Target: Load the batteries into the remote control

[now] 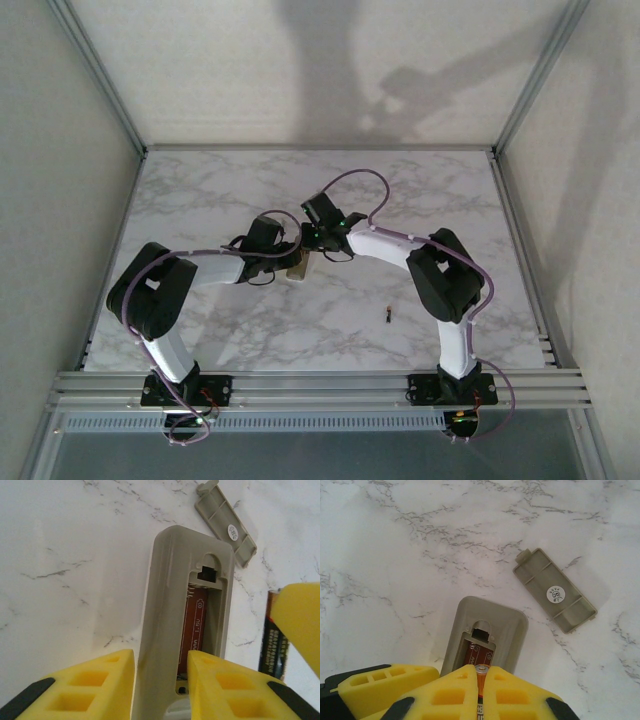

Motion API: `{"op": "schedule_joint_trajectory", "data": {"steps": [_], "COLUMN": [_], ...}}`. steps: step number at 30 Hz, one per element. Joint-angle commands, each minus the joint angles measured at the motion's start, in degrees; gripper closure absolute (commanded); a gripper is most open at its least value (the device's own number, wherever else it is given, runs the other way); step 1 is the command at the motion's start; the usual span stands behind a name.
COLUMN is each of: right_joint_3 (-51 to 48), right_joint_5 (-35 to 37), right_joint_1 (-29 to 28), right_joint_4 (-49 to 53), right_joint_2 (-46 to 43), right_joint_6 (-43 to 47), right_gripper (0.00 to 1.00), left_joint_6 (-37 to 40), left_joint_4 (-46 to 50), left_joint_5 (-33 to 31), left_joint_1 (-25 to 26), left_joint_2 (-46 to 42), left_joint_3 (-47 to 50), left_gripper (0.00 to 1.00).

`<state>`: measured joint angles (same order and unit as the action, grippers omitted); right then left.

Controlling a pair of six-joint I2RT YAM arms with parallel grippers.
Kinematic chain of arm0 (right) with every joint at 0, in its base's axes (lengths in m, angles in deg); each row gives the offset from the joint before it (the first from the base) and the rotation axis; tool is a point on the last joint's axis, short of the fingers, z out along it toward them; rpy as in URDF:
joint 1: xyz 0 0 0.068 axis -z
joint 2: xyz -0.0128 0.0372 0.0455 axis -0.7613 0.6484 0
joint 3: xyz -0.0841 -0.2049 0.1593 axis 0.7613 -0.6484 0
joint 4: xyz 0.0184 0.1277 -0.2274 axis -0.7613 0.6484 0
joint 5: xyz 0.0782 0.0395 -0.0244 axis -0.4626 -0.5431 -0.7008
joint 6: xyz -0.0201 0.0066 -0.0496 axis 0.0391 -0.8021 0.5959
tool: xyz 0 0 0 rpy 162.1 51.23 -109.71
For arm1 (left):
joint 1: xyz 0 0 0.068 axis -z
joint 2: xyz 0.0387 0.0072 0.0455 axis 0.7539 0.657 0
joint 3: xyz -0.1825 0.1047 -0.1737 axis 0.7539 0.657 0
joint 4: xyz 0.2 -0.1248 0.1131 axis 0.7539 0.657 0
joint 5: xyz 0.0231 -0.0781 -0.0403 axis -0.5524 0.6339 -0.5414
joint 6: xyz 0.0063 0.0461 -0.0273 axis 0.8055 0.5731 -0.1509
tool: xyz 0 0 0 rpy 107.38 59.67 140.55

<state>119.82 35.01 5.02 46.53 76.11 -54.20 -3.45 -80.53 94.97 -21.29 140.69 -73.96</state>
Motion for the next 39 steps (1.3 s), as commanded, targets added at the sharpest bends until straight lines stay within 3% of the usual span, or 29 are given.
{"op": "schedule_joint_trajectory", "data": {"steps": [1, 39], "right_joint_3": [1.58, -2.54], "right_joint_5": [0.58, 2.06], "right_joint_1": [-0.79, -0.79], "right_joint_4": [-2.12, -9.63], "right_joint_2": [1.52, 2.43], "right_joint_6": [-0.62, -3.33], "right_gripper": [0.92, 0.92], "left_joint_6": [-0.66, -7.79], "left_joint_4": [0.23, -9.08], "left_joint_5": [0.86, 8.1], "left_joint_1": [-0.48, -2.44], "left_joint_2": [0.23, -1.45], "left_joint_3": [1.15, 7.01], "left_gripper": [0.68, 0.71]}}
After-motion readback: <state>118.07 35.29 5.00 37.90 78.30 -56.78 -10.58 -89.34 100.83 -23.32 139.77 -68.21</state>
